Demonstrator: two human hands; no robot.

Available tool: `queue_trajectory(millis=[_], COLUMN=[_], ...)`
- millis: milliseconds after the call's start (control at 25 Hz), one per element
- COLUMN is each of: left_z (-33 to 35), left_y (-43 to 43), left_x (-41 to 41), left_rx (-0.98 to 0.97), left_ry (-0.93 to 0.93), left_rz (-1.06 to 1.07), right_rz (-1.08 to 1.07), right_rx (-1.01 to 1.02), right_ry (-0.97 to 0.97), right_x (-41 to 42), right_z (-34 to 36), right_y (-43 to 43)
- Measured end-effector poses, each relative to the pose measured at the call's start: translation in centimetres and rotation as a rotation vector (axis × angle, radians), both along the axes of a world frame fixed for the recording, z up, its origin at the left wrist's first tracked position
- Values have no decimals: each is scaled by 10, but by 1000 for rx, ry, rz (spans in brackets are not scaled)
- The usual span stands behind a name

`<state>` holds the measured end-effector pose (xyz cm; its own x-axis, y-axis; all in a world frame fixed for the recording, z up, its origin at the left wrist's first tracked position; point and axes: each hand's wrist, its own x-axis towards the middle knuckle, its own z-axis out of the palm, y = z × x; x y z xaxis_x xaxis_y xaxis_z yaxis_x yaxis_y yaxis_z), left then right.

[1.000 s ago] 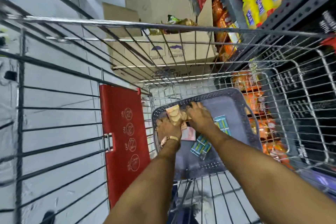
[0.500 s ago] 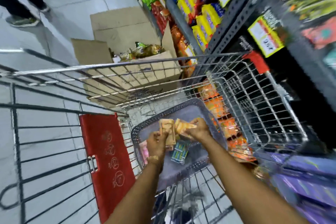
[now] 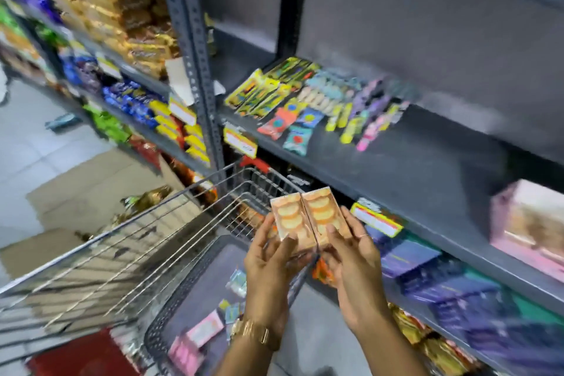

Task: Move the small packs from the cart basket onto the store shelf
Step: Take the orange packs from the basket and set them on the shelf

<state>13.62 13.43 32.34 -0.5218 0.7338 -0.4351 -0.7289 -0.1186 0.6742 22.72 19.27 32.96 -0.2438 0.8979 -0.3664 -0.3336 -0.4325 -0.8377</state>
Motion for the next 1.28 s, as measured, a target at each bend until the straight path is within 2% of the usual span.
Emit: queue_trajectory(millis=[280, 400, 600, 760, 800, 880, 960, 1040, 1120, 1280], left_z=[56, 64, 70, 61, 58, 55, 59, 68, 78, 90], left_y=[71, 107, 160, 191, 195, 201, 203, 204, 207, 220], left_x=[124, 176, 248, 278, 283, 294, 305, 313, 317, 311], left_rx=[199, 163, 76, -163, -207, -267, -271, -264, -221, -214], left_ry=[163, 147, 113, 114, 107, 128, 81, -72, -177, -267], left_rz=[-484, -608, -783, -719, -672, -588, -504, -411, -363, -237], right_rz=[-312, -402, -584, -654, -670, -717, -766, -812, -781, -668], right_rx=[120, 155, 65, -141, -205, -276, -297, -288, -252, -276], right_ry=[29, 39, 121, 150, 197, 410, 369, 423, 485, 449], right_x=[152, 206, 267, 280, 282, 281, 278, 277, 279, 285], right_z=[53, 62, 61, 45, 44, 44, 46, 51, 59, 69], right_y=[33, 52, 89, 116, 120, 128, 133, 136, 142, 157])
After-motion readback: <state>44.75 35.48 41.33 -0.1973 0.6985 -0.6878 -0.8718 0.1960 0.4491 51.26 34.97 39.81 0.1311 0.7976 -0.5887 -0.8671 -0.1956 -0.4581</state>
